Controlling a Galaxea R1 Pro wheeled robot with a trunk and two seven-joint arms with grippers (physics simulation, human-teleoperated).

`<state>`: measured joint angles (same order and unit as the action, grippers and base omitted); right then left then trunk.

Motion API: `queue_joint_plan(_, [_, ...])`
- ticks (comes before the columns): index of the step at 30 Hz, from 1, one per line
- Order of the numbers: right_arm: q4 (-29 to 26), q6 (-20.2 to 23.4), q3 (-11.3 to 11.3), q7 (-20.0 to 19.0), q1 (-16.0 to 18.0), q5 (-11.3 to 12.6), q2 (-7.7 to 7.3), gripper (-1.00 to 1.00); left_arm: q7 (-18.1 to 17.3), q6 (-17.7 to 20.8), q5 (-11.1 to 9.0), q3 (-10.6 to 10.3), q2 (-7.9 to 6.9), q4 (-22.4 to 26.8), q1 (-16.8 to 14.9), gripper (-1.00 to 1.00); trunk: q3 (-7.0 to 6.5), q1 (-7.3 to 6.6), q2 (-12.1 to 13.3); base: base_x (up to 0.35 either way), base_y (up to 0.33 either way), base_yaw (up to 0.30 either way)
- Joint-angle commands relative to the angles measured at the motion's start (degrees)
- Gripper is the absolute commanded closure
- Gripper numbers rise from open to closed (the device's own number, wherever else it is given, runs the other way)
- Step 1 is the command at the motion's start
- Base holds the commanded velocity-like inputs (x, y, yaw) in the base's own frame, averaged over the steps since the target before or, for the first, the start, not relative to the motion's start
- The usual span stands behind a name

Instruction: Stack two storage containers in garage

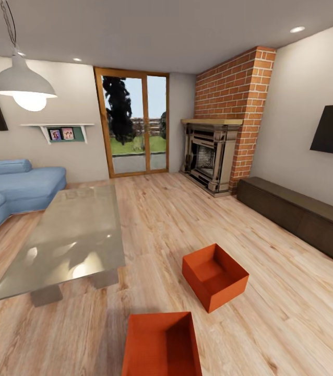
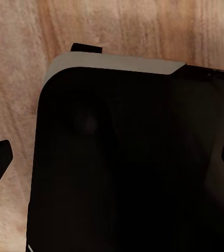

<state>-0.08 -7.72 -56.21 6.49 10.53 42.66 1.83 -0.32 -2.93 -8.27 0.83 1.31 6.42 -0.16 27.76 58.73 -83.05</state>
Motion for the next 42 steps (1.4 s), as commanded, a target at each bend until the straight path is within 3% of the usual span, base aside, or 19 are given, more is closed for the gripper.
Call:
queue_joint_plan(1, [0.0,-0.1,-0.5,0.2,0.0,0.5,0.02,-1.0,0.0,-0.1,-0.4,0.0,0.01,0.0,0.0,-1.0,0.06,0.0,0.0,0.019,-0.009,0.0])
queue_joint_plan(42, [0.0,-0.1,-0.6,0.2,0.0,0.4,0.02,-1.0,0.0,-0.1,-0.4,0.1,0.01,0.0,0.0,-1.0,0.39,0.0,0.0,0.001,0.0,0.0])
